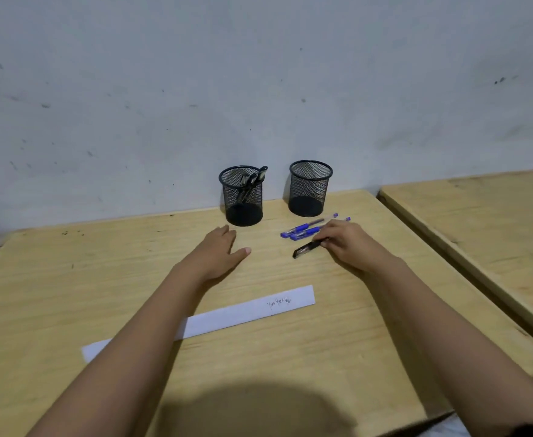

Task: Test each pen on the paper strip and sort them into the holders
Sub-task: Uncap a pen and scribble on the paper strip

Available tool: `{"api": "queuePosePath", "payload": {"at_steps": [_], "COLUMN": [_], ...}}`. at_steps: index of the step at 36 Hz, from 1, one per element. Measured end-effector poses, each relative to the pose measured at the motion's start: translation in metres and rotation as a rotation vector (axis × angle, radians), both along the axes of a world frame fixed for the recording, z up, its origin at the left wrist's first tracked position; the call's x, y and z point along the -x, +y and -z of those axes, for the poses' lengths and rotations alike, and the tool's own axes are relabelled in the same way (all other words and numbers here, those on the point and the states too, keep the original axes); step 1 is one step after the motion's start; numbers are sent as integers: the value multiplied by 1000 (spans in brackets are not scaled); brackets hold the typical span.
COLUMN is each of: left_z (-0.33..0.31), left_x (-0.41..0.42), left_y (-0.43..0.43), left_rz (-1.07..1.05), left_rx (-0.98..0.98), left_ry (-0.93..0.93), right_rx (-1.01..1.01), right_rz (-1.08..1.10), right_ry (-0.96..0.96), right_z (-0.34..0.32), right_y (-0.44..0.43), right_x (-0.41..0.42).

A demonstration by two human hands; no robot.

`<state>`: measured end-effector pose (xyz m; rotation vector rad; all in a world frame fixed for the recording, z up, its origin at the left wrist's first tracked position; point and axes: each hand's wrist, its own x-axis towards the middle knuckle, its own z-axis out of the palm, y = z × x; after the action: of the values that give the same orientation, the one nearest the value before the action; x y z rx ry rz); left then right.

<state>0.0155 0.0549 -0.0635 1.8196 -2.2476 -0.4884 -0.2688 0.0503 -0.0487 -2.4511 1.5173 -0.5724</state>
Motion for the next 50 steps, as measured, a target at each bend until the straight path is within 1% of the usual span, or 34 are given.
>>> {"api": "queuePosePath", "payload": {"at_steps": [4, 9, 11, 13, 16, 18, 22, 25, 31, 33, 37, 39, 41, 44, 46, 50], "left_z": [1, -3, -7, -12, -25, -35, -46, -45, -44, -44, -50, -52, -53, -54, -54, -55], "left_x": [-5, -7, -6, -4, -3, 1, 17, 24, 16, 10, -2, -3, -2, 0, 1, 0], "left_y": [-2, -2, -1, 3, 22, 33, 46, 48, 50, 51, 60, 63, 64, 63, 62, 61], "left_rz": [8, 17, 15, -2, -23, 2, 65, 87, -7, -26, -46, -49, -42, -17, -6, 6], "left_rx": [-10, -14, 0, 18, 39, 63, 101, 137, 243, 237, 240, 236, 228, 217, 199, 124], "left_ry": [-8, -8, 18, 107, 348, 471, 599, 624, 745, 815, 928, 976, 1023, 1047, 1035, 1025], "right_rx": [23, -14, -7, -4, 16, 23, 46, 76, 60, 19, -147, -177, -234, -358, -400, -394], "right_rz": [-9, -12, -5, 10, -4, -31, -91, -106, -119, -101, -71, -44, -39, -61, -53, -33], "right_ry": [-48, -99, -142, -200, -258, -279, -243, -250, -362, -466, -805, -940, -1119, -1368, -1434, -1411], "right_z": [5, 3, 3, 1, -9, -15, -22, -25, -32, -36, -45, -45, -42, -35, -33, -35], "right_y": [-2, 1, 2, 4, 18, 26, 29, 28, 34, 37, 44, 45, 48, 50, 50, 47], "right_x": [-3, -9, -13, -19, -35, -45, -54, -59, -62, -59, -61, -65, -72, -86, -93, -93]}}
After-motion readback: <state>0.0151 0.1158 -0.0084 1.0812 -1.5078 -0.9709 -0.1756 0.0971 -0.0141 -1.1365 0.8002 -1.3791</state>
